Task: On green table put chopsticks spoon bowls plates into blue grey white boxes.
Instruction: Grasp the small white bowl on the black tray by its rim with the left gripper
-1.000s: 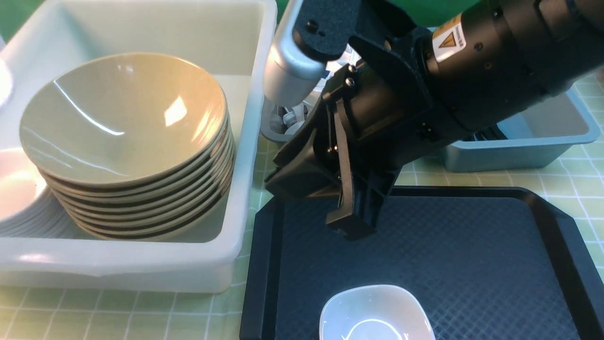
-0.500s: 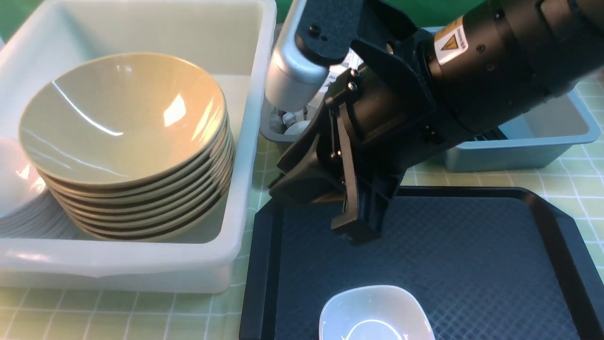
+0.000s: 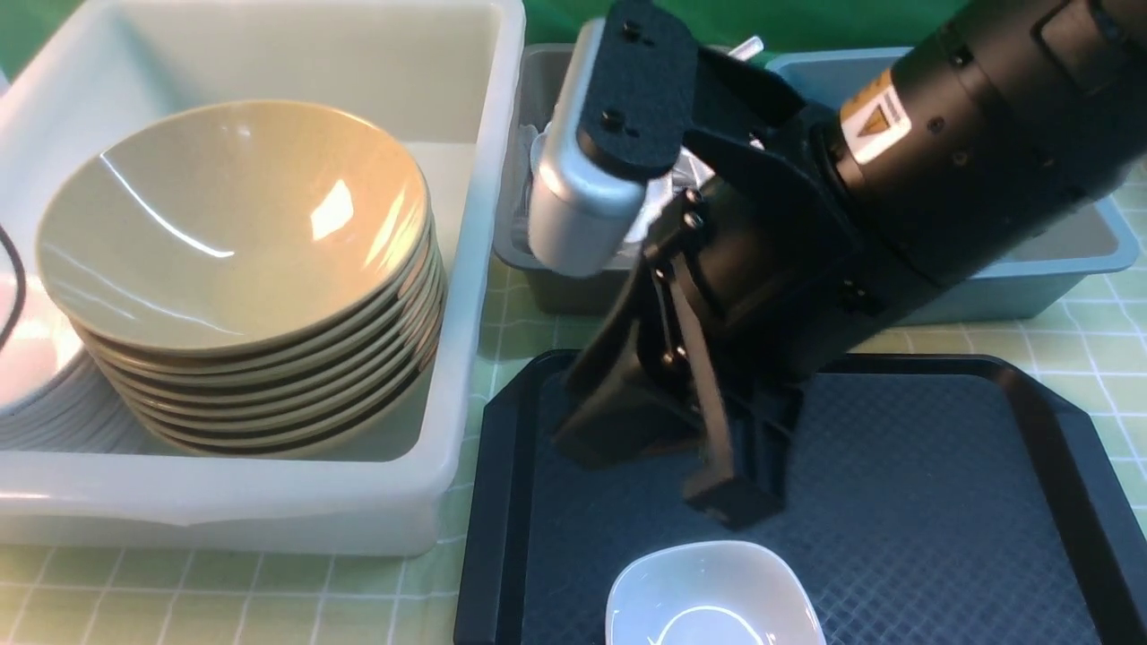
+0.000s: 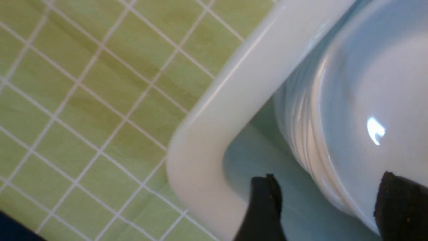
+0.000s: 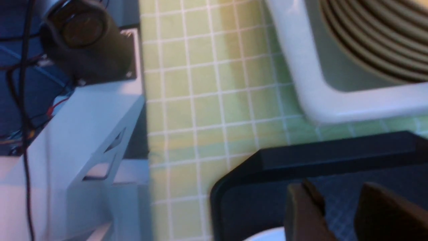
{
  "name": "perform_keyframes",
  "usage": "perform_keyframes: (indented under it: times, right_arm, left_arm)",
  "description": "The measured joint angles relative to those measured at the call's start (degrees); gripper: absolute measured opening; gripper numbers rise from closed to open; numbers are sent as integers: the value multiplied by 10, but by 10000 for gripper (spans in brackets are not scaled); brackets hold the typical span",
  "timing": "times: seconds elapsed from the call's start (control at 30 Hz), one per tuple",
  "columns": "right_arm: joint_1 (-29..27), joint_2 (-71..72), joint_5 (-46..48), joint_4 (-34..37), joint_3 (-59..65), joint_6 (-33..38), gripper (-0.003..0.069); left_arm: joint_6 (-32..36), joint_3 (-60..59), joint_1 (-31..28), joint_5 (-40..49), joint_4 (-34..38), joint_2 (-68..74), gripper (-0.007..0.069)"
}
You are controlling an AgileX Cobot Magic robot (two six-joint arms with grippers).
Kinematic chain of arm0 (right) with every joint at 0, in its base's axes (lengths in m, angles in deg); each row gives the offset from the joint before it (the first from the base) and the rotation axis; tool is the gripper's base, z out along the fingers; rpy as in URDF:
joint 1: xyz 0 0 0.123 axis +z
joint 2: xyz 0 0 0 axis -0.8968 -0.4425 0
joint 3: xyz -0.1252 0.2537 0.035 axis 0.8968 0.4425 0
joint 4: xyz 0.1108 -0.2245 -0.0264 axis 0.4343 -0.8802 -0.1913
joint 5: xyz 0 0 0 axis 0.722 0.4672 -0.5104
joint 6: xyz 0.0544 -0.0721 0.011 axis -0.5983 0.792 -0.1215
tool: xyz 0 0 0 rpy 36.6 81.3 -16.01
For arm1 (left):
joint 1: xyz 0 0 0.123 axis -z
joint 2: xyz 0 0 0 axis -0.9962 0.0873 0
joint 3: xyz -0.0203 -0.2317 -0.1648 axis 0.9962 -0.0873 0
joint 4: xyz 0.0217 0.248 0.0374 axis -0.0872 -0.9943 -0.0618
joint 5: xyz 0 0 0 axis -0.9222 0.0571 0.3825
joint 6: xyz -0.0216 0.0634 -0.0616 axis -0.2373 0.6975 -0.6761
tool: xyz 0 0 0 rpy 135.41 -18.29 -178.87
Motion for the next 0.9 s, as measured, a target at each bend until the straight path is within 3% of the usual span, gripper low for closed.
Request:
perform_keyframes:
  times: [0.07, 0.13, 0.23, 0.33, 0.43, 0.5, 0.53, 0.57, 0.6, 0.77, 0.9]
  right_arm:
    - [0, 8, 9, -13, 0, -12, 236]
    - [0, 35, 35, -79, 1, -63, 236]
    - [0, 84, 55, -156, 17, -103, 236]
    - [0, 136, 61, -179, 58, -115, 236]
    - [0, 209, 65, -185, 126, -128, 236]
    - [0, 229, 65, -185, 146, -130, 236]
    - [0, 258, 65, -186, 175, -137, 236]
    - [0, 264, 65, -186, 182, -139, 236]
    - [0, 282, 61, -186, 199, -151, 236]
    - [0, 337, 48, -187, 234, -188, 236]
    - [0, 352, 46, -187, 235, -189, 236]
  left_arm:
    - [-17, 1, 11, 0, -21, -13, 477]
    - [-27, 1, 33, 2, -51, -42, 560]
    - [-27, 1, 67, 4, -39, -88, 614]
    - [10, 2, 122, 6, 33, -137, 615]
    - [125, 2, 228, 9, 174, -179, 610]
    - [179, 2, 264, 11, 215, -182, 608]
    - [245, 2, 329, 11, 280, -178, 598]
    - [252, 2, 336, 11, 286, -177, 595]
    - [294, 2, 386, 10, 321, -164, 578]
    - [374, 5, 542, -20, 365, -60, 532]
    - [410, 21, 610, -24, 342, 40, 519]
